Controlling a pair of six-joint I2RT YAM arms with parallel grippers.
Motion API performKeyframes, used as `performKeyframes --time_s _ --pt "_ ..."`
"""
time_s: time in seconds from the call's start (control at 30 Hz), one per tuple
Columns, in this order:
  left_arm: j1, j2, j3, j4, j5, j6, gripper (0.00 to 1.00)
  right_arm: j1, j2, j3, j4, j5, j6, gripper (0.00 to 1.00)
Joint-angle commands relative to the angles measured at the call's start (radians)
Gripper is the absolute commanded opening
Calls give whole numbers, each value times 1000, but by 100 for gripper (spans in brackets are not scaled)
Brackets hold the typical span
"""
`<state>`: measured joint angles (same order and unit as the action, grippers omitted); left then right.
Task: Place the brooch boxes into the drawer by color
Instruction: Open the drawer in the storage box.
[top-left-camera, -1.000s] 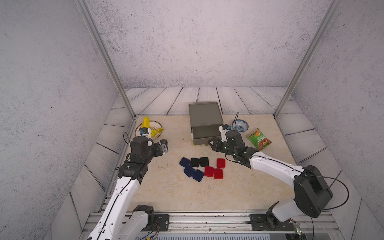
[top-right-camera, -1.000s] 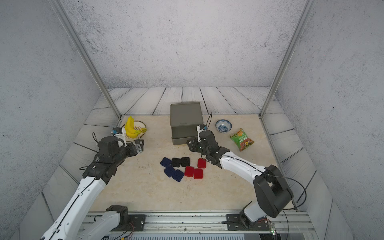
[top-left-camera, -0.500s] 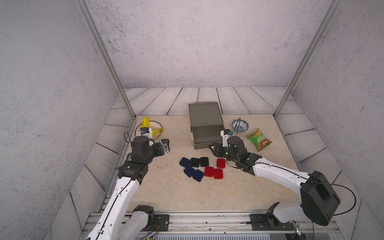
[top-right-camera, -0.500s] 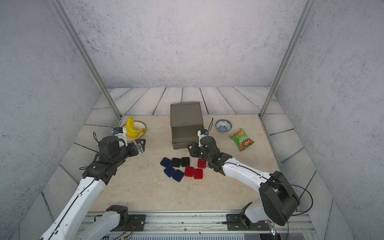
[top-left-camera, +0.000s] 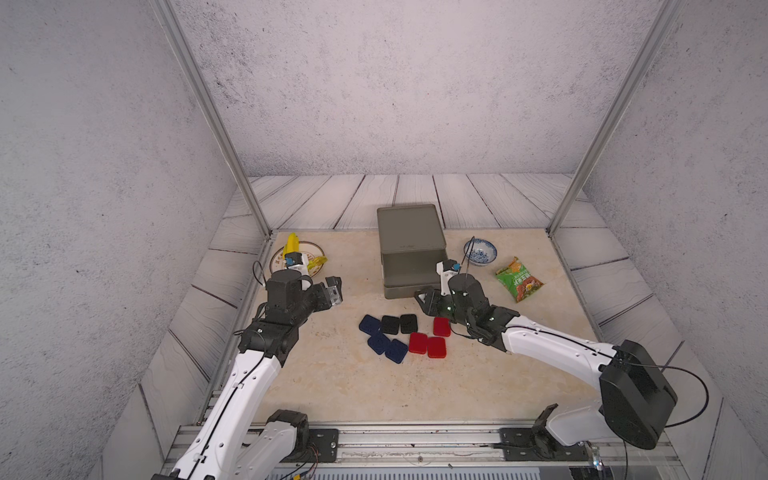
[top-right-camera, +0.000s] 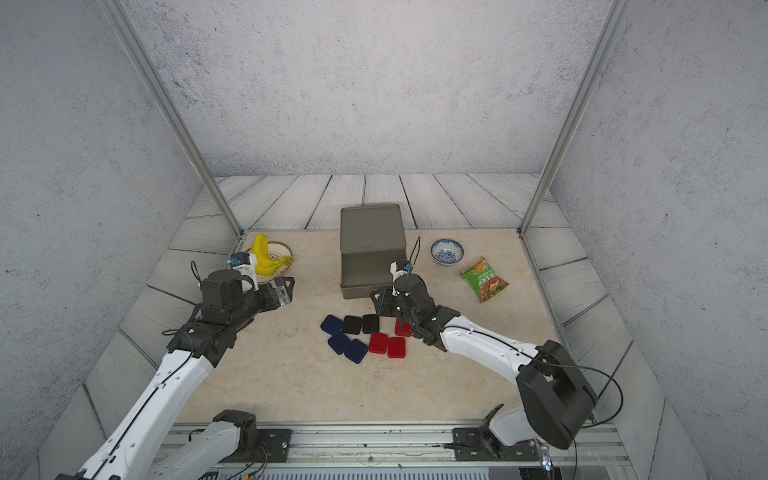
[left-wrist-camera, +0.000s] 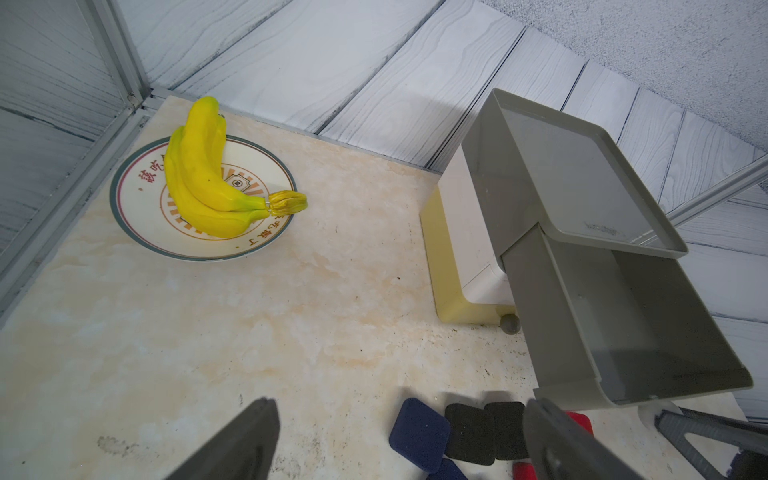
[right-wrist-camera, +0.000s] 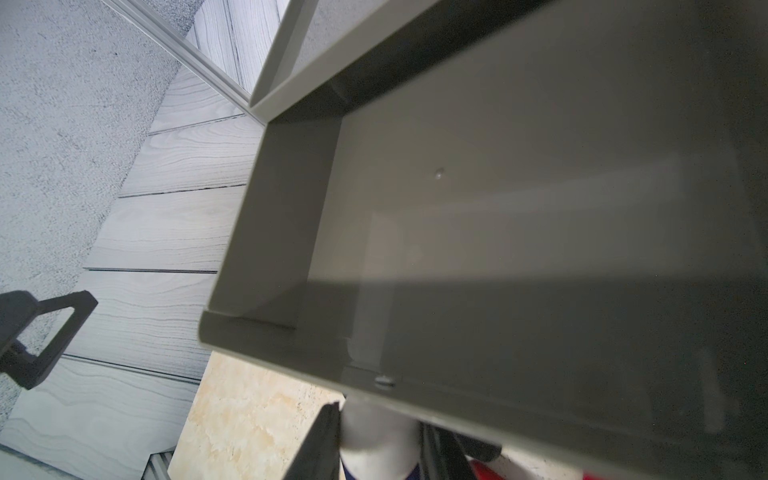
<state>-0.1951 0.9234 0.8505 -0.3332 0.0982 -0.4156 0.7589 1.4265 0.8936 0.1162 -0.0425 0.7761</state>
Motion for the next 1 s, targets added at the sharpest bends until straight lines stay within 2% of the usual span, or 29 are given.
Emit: performKeyframes --time_s 0.0,0.13,0.2,0.23,0.37,0.6,0.77,0.97 --pt "-10 -14 12 8 -12 10 98 34 17 23 -26 4 -24 27" --pt "-10 -14 13 6 -11 9 98 40 6 17 -28 10 -38 41" --pt "-10 -14 12 7 -11 6 98 46 -6 31 -60 8 -74 57" --pt "-10 -14 12 7 -11 5 98 49 -14 39 -84 16 -92 61" --pt "-12 -16 14 13 -6 -4 98 53 -56 41 -143 44 -144 72" --pt "-12 -7 20 11 -14 -6 98 74 -232 -38 -276 93 -246 74" --pt "-14 9 10 31 -1 -23 98 75 -403 -179 -415 240 -308 76" --pt "-15 32 25 19 17 -33 98 74 -472 -336 -364 357 -267 78"
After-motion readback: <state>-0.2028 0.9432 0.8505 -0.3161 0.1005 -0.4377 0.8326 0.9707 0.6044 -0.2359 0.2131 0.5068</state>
